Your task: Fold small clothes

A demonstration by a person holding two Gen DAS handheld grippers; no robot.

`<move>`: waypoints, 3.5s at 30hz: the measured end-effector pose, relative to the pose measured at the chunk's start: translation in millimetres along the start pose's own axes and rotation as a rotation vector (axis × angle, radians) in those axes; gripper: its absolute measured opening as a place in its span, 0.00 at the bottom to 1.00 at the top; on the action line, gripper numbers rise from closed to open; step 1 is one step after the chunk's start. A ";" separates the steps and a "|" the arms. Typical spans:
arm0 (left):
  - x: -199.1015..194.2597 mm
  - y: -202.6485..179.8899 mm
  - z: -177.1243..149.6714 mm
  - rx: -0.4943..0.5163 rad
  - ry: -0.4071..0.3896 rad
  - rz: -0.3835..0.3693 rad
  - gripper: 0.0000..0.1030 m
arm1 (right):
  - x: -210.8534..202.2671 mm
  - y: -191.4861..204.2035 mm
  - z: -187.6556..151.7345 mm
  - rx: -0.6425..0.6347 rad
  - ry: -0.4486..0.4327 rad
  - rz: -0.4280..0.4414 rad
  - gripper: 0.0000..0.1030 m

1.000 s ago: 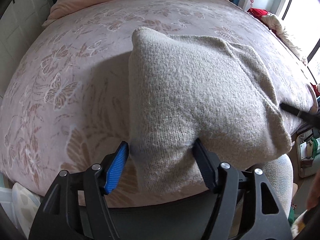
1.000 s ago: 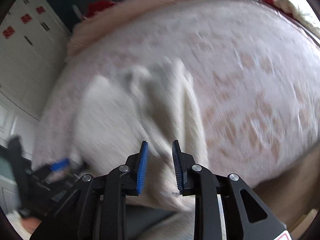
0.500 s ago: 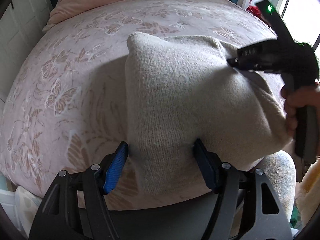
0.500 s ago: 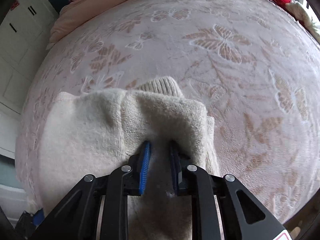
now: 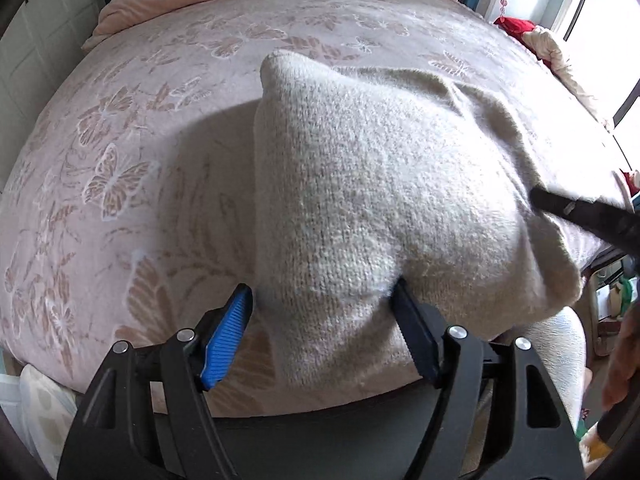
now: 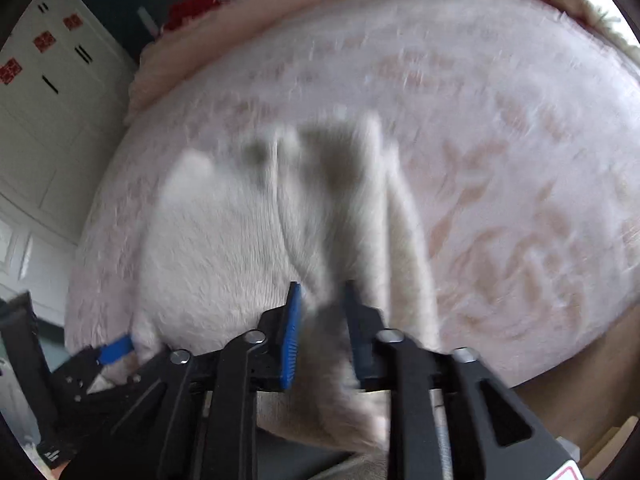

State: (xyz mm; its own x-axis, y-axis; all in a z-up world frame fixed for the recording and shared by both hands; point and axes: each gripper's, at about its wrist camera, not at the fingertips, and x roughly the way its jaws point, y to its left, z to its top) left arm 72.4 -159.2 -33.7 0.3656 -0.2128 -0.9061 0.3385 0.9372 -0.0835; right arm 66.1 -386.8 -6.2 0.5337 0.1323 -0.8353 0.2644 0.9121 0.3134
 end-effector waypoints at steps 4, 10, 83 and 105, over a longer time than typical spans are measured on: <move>-12.7 12.8 -4.9 -0.064 -0.006 -0.085 0.67 | 16.7 -12.4 2.0 0.017 0.061 0.003 0.47; -12.9 1.6 -18.9 -0.012 0.026 -0.090 0.67 | 19.8 0.8 11.2 0.008 0.039 0.091 0.10; 35.3 -1.4 28.5 -0.099 0.074 -0.090 0.96 | 76.0 -38.7 -30.3 0.191 0.155 0.152 0.95; -17.5 7.3 42.7 -0.101 0.079 -0.310 0.46 | 1.4 -14.6 -15.0 0.175 0.036 0.230 0.34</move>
State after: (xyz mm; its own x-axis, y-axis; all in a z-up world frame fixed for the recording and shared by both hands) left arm 105.5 -160.4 -0.7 0.1893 -0.4741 -0.8599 0.3341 0.8546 -0.3976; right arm 51.0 -394.1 -18.8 0.5675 0.3446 -0.7478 0.2761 0.7759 0.5672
